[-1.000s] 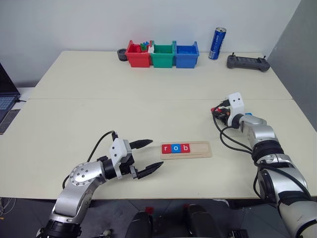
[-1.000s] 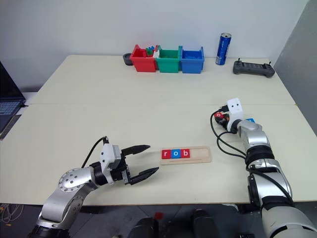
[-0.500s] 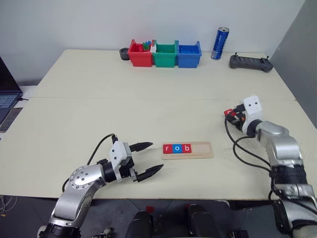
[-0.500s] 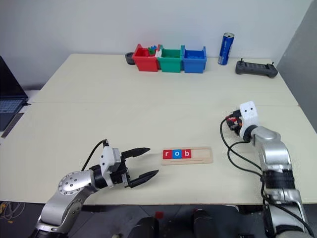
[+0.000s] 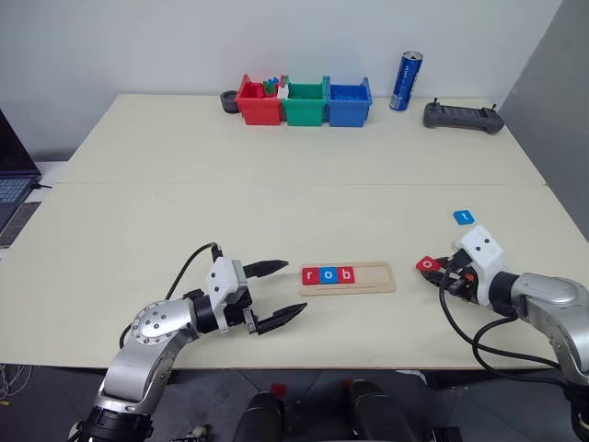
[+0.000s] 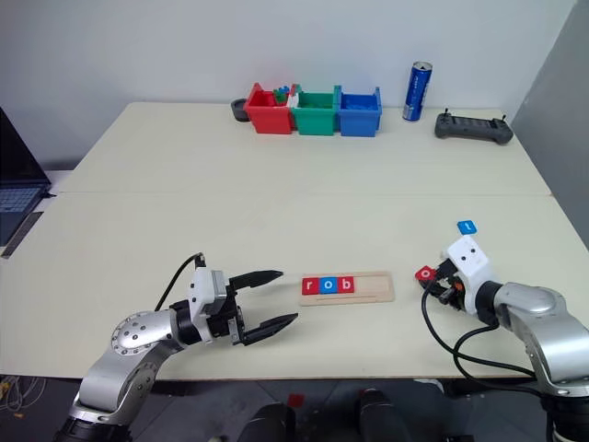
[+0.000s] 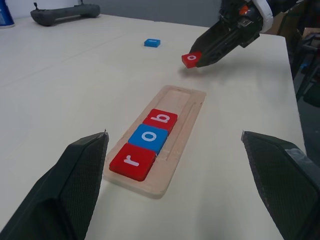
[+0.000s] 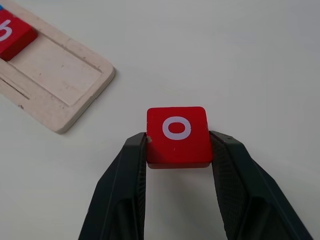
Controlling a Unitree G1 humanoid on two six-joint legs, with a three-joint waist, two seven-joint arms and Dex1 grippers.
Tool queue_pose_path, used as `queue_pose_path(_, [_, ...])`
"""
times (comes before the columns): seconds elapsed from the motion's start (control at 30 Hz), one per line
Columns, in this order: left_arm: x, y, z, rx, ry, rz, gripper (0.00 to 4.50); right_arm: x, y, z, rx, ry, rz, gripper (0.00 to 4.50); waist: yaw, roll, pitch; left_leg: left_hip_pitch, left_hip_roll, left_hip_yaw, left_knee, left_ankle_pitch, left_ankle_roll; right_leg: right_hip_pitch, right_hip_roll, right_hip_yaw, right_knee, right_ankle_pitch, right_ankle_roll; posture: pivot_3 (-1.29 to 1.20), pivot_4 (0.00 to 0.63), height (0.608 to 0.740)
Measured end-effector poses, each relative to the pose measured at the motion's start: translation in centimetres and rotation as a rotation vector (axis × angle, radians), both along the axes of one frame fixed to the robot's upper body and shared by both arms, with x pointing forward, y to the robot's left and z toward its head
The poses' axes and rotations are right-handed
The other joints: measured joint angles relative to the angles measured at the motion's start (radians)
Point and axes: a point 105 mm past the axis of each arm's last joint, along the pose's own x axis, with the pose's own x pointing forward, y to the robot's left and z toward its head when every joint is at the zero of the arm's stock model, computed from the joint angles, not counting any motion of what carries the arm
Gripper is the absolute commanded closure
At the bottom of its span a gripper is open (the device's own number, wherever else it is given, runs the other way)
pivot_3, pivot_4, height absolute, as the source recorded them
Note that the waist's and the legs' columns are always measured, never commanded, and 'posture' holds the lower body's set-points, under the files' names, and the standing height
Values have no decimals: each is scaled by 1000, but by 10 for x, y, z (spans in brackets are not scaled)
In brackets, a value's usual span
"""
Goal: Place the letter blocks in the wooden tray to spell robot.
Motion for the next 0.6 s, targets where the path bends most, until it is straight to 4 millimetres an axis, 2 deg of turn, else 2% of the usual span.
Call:
queue_pose_path(0.17, [-1,1,-1,0,6,5,0,2,2,-2,33,10,-26,3053,2,0,0,-1,0,0,0,0,0,0,0,0,0,0,0,0,150,740])
queue_pose_path(0.37, [-2,1,-4,-2,15,18,0,-8,19,-20,110,76,-94,3053,5,0,0,-1,0,-1,0,0,0,0,0,0,0,0,0,0,150,740])
queue_pose_path(0.57, [-1,2,-4,-4,15,31,0,-4,22,-19,117,77,-178,3053,5,0,0,-1,0,-1,0,0,0,0,0,0,0,0,0,0,150,740])
queue_pose_path(0.6, [-1,2,-4,-4,15,31,0,-4,22,-19,115,78,-182,2703,5,0,0,-1,0,-1,0,0,0,0,0,0,0,0,0,0,150,740])
